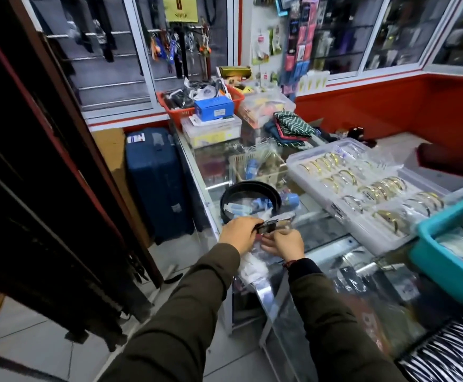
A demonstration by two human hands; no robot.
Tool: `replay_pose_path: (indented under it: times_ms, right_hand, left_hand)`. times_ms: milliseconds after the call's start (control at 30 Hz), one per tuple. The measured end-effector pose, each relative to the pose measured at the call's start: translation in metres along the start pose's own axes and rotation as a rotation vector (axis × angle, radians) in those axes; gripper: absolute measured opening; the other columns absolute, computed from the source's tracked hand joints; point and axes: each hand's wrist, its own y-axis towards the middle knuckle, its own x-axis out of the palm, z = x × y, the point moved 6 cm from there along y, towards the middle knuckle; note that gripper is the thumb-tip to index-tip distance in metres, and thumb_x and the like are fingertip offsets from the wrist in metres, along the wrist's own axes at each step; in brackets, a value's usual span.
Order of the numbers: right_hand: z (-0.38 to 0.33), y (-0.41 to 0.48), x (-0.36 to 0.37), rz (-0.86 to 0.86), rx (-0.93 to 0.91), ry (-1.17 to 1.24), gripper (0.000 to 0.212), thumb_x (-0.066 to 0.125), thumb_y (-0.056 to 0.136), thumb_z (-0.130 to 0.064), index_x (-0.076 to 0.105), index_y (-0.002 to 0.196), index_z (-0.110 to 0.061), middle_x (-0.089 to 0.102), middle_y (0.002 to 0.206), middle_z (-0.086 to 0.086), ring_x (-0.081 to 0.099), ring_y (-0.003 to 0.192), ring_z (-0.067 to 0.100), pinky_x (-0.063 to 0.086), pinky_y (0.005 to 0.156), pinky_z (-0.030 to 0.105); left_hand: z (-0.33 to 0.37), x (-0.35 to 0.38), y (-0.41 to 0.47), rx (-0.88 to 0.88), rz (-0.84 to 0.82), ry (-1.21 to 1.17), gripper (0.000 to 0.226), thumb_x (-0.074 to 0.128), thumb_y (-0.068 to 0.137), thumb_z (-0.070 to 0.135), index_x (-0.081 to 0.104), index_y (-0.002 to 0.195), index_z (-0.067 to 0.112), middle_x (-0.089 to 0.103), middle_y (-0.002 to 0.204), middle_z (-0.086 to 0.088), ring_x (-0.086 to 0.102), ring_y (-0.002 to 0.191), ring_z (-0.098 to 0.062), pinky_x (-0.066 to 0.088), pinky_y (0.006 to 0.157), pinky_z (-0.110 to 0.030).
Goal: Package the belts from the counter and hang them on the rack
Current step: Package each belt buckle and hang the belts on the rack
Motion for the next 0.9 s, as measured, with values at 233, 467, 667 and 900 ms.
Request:
replay_pose_path:
  times_ms: [233,467,667,900]
  right_hand:
    - [-0.015,-0.015,0.019,-0.026,-0.213,0.154,0.038,0.062,0.093,0.007,0.054,0.130,0.009,0.065,0.110,0.028,0.069,0.090,0.033,0.064,0.077,0.039]
    - [-0.057,-0.059,0.079,-0.254,-0.458,0.007,0.029,0.074,0.086,-0.002,0.068,0.114,0.002,0.072,0.106,0.023,0.072,0.082,0.026,0.062,0.062,0.026]
    - [-0.067,-0.110,0.129,-0.438,-0.597,-0.059,0.032,0.078,0.085,-0.011,0.074,0.116,-0.010,0.079,0.092,0.002,0.075,0.088,0.015,0.060,0.068,0.023]
    - [-0.111,-0.184,0.195,-0.717,-0.687,0.049,0.030,0.074,0.088,-0.012,0.072,0.114,-0.027,0.081,0.089,-0.006,0.075,0.089,0.006,0.059,0.072,0.022]
  left_hand:
    - [-0.009,-0.029,-0.023,-0.104,0.290,-0.350,0.033,0.061,0.097,0.018,0.070,0.129,0.021,0.076,0.123,-0.006,0.070,0.115,-0.026,0.056,0.099,-0.038]
    - [-0.041,-0.082,-0.082,-0.253,0.628,-0.662,0.033,0.065,0.096,0.011,0.071,0.128,0.012,0.077,0.121,-0.006,0.070,0.110,-0.012,0.056,0.104,-0.032]
    - [-0.056,-0.121,-0.150,-0.303,0.867,-0.631,0.031,0.065,0.099,0.022,0.071,0.129,0.018,0.059,0.146,-0.001,0.051,0.134,-0.012,0.038,0.120,-0.031]
    - [-0.069,-0.199,-0.194,-0.248,1.160,-0.939,0.026,0.076,0.090,0.017,0.077,0.115,0.008,0.077,0.099,0.007,0.071,0.088,0.011,0.053,0.081,-0.008]
